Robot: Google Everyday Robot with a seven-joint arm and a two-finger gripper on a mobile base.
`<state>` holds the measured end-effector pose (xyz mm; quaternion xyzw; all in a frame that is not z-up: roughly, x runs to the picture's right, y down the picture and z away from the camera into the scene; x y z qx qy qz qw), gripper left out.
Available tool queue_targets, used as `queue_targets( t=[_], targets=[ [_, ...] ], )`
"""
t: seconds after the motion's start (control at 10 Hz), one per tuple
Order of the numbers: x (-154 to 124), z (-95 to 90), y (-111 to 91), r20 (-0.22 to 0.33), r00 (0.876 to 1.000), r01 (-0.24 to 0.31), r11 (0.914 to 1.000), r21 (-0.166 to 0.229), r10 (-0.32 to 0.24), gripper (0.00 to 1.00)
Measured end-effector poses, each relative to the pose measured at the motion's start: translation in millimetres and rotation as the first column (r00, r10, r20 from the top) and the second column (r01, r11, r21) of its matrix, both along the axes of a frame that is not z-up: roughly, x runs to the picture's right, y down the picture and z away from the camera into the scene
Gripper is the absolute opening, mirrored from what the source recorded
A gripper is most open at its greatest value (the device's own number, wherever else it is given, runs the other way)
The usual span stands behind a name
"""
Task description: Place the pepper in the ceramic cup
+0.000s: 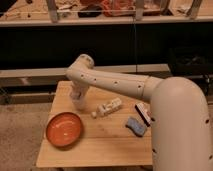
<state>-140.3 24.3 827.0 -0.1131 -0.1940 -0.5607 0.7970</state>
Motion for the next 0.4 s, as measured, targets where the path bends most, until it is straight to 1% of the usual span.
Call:
queue_targets(
  t=[0.1,0.2,0.3,0.4],
  targets=[
    [0.4,0.2,0.2,0.002,1.0,0.0,1.0,0.001,0.0,0.64],
    [0.9,0.4,0.5,0.002,1.0,0.0,1.0,0.001,0.0,0.62],
    [1.2,0.3,0.2,0.003,1.0,0.0,1.0,0.002,0.0,0.63],
    [1.7,0.5,0.3,0.003,1.0,0.0,1.0,0.002,0.0,0.68]
  ],
)
